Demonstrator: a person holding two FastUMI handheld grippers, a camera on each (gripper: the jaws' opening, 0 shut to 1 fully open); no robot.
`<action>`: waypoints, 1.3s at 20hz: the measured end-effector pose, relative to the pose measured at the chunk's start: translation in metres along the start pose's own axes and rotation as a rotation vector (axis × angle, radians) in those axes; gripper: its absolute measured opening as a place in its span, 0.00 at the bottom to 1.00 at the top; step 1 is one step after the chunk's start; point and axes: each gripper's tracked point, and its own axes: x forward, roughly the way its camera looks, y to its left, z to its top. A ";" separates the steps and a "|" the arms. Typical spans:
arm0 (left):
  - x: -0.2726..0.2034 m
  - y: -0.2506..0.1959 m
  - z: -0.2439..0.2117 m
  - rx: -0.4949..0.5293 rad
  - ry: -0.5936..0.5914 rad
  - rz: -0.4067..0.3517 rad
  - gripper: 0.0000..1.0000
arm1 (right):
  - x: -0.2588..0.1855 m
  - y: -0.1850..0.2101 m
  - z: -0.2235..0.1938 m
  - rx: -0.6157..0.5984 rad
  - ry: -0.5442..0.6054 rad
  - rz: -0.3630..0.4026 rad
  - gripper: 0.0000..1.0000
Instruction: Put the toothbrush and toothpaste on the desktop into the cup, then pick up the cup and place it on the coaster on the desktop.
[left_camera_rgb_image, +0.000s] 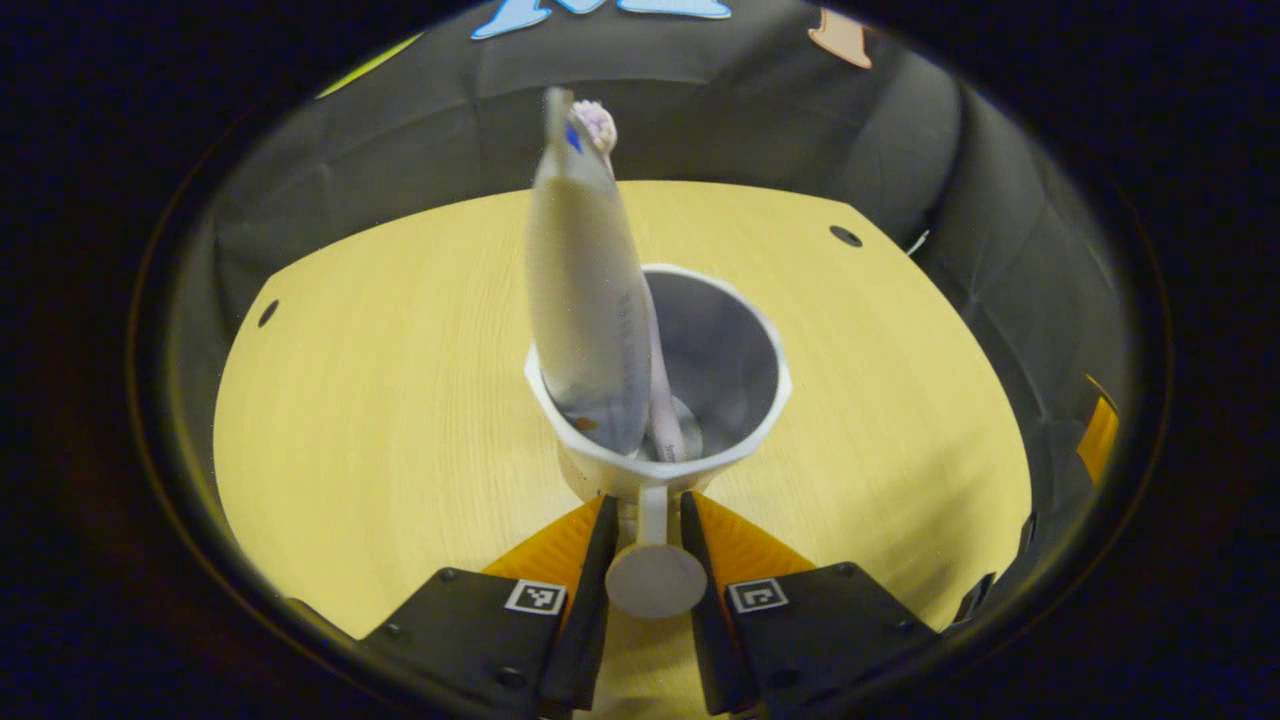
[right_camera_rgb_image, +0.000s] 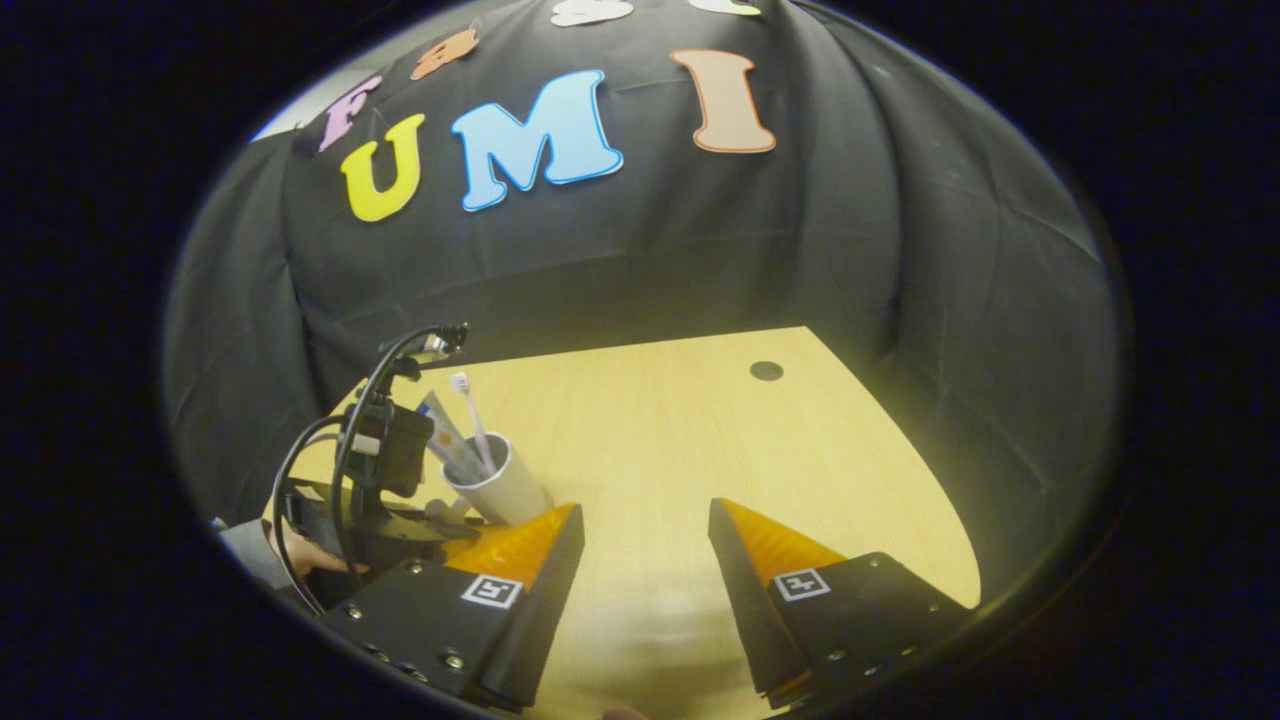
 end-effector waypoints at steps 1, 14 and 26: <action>-0.007 -0.003 0.003 -0.010 -0.032 -0.006 0.60 | -0.003 0.001 0.002 -0.010 -0.008 0.005 0.76; -0.202 0.036 0.049 -0.029 -0.583 0.067 0.93 | -0.066 0.059 0.043 -0.109 -0.225 0.005 0.76; -0.307 0.074 0.049 0.020 -0.872 0.161 0.93 | -0.112 0.114 0.078 -0.246 -0.487 -0.061 0.91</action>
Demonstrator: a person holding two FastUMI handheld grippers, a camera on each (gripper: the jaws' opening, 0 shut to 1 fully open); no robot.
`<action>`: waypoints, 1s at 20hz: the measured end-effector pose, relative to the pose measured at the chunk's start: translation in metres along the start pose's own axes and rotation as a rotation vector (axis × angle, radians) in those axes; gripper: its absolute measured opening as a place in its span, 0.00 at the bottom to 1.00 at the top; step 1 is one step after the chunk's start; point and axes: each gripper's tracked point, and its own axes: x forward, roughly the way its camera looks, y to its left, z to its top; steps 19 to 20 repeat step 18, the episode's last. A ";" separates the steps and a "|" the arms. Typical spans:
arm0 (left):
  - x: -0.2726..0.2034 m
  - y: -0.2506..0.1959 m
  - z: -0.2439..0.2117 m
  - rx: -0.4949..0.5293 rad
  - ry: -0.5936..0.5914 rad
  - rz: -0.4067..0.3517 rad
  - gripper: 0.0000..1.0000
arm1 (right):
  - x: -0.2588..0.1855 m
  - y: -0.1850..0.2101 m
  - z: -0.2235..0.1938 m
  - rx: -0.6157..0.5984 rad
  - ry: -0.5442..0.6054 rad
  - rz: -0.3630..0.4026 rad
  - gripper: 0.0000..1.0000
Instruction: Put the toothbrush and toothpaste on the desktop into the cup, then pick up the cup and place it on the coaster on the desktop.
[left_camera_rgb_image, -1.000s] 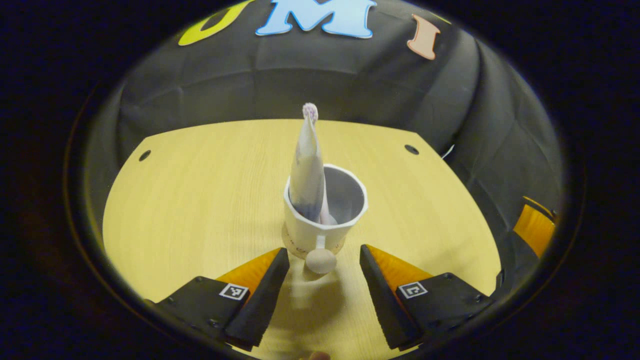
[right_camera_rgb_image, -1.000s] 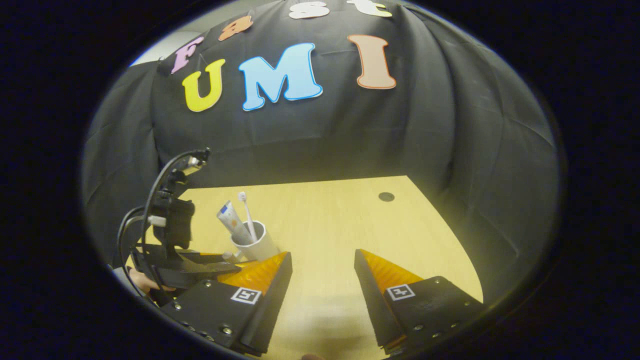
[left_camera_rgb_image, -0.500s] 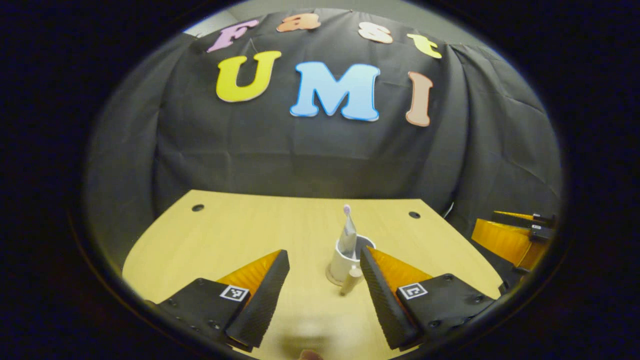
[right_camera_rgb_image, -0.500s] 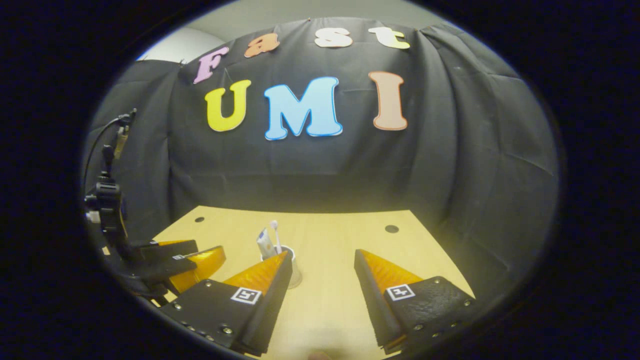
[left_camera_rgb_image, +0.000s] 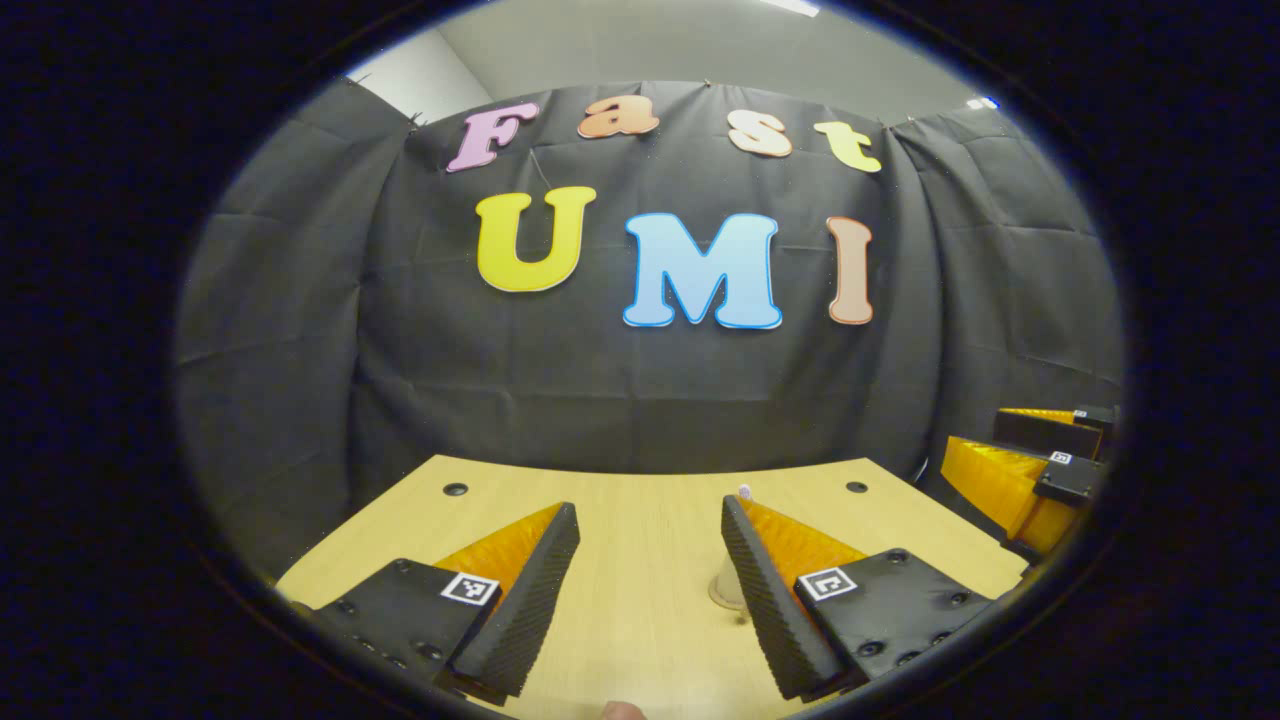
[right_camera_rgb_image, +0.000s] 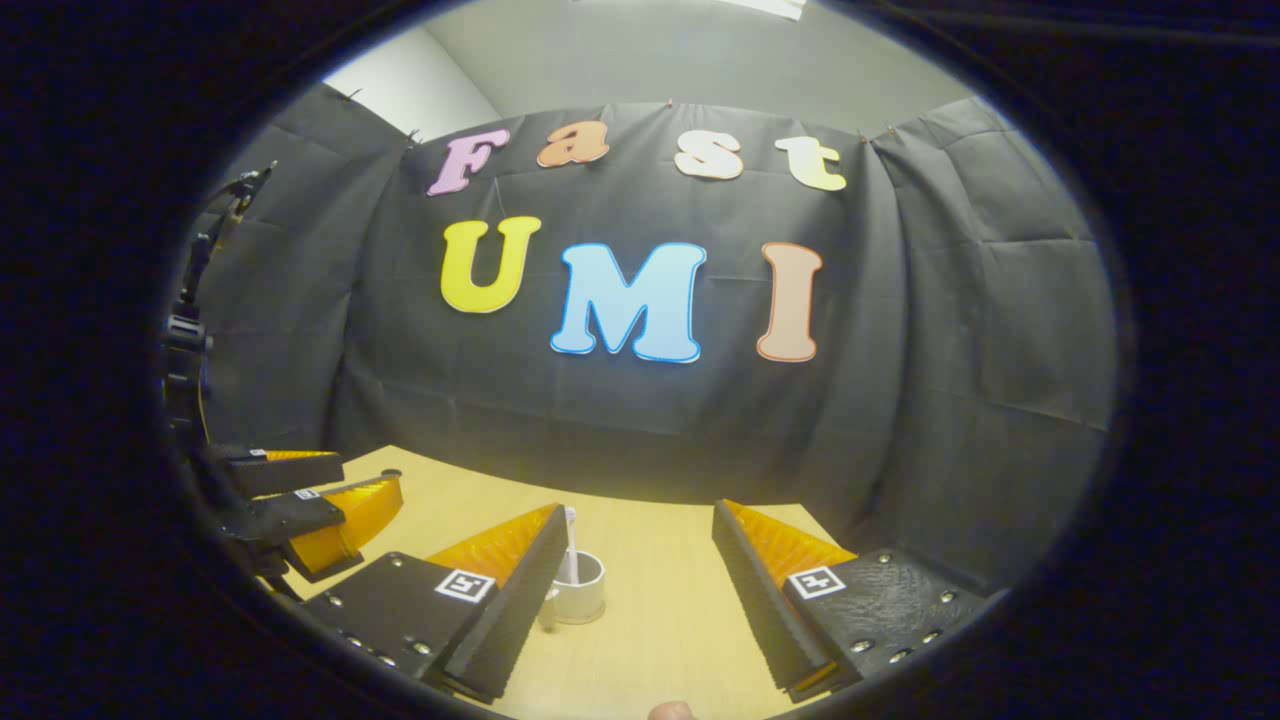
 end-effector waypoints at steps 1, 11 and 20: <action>0.001 0.001 0.003 -0.003 -0.007 -0.005 0.87 | -0.002 0.003 0.000 -0.001 0.005 0.002 0.91; 0.003 -0.011 0.017 0.029 -0.030 -0.037 0.92 | -0.005 -0.002 0.009 0.070 -0.002 -0.021 0.90; 0.005 -0.043 0.031 0.044 -0.089 0.020 0.92 | -0.005 -0.055 0.006 0.099 -0.031 0.000 0.90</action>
